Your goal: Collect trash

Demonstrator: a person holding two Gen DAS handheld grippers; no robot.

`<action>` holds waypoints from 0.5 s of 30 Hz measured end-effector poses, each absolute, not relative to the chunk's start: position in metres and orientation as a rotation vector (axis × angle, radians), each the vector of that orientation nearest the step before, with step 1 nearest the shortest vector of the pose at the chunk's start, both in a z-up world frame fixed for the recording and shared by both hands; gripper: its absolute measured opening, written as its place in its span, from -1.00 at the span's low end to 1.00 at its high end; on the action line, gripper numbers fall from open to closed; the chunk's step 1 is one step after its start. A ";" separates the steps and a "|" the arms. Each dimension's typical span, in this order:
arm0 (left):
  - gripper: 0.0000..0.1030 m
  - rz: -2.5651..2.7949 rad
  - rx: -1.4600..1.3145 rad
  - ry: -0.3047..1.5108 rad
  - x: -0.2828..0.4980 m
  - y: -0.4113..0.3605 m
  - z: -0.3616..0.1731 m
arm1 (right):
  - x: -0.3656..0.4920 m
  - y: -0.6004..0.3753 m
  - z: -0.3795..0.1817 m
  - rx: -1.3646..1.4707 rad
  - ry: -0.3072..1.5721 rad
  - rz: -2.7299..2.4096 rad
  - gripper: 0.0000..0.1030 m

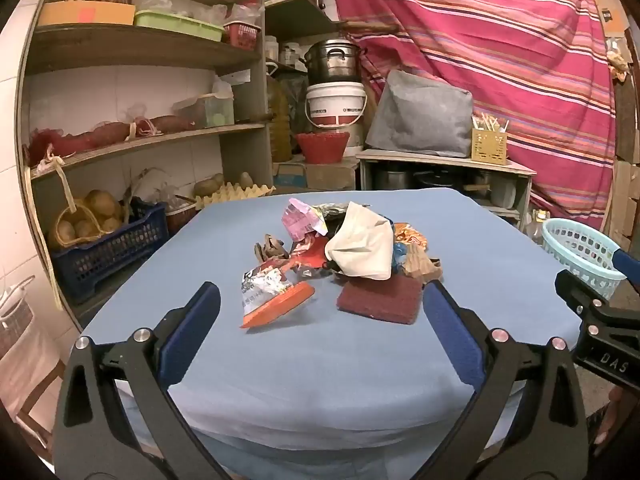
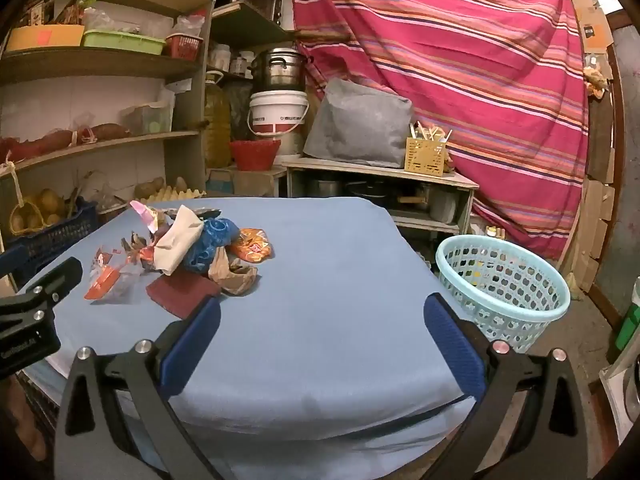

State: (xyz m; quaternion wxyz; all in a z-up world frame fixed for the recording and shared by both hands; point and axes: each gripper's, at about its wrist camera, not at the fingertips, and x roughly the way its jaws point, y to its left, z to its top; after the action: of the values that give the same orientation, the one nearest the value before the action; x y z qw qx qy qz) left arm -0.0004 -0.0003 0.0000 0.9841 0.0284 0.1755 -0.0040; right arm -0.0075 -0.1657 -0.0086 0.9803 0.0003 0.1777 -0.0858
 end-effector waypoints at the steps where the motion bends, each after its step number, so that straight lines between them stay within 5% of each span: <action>1: 0.90 -0.009 0.055 0.354 0.000 0.000 0.000 | -0.007 -0.165 -0.009 -0.001 0.359 -0.172 0.93; 15: 0.90 -0.005 0.058 0.359 -0.001 -0.004 0.001 | -0.006 -0.169 -0.007 -0.001 0.363 -0.172 0.93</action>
State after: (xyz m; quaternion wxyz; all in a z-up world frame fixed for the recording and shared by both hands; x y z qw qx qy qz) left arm -0.0010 -0.0036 0.0010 0.9835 0.0291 0.1785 -0.0025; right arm -0.0060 -0.1694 -0.0075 0.9799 -0.0005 0.1801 -0.0856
